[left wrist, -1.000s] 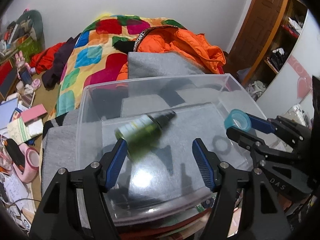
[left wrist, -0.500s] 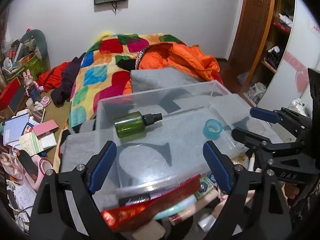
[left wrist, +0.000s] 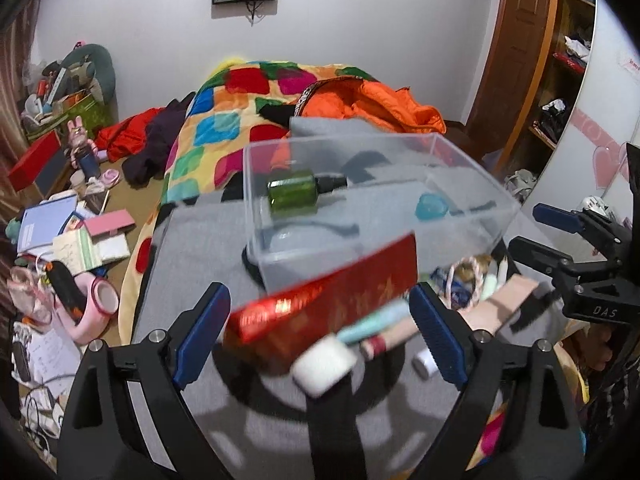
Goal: Organize objects
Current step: 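Grasp the white tape roll with the left gripper while the right gripper grasps the beige tube, then lift the white tape and beige tube into the clear box and release both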
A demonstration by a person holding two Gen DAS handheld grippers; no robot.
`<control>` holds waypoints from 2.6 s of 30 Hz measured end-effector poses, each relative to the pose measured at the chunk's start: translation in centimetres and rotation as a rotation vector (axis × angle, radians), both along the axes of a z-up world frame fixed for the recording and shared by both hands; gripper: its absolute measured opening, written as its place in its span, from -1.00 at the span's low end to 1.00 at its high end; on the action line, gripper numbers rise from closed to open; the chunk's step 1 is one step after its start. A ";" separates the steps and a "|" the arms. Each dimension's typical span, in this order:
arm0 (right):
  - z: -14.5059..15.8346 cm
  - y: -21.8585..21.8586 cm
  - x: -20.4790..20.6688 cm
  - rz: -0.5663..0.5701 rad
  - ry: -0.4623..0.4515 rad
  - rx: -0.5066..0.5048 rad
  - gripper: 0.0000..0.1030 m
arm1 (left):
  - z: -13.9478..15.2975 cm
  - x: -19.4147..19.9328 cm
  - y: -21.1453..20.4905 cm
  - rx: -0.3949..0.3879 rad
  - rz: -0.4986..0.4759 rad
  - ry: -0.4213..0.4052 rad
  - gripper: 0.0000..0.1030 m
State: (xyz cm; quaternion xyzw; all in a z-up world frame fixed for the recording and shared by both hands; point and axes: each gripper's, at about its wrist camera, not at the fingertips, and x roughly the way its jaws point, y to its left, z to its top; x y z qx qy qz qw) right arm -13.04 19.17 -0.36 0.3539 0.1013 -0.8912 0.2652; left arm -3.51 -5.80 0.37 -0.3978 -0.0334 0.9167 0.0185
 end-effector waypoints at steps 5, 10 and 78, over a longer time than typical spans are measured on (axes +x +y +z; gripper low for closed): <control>-1.2 0.2 1.2 0.001 -0.029 0.008 0.54 | -1.5 1.7 0.2 0.015 0.034 0.000 0.78; -2.3 0.9 1.9 -0.004 -0.064 -0.004 0.54 | -3.5 2.2 0.4 0.060 0.066 -0.029 0.78; -4.3 -0.9 2.2 0.023 -0.199 -0.250 -0.84 | -4.8 2.6 4.9 0.123 -0.044 0.001 -0.20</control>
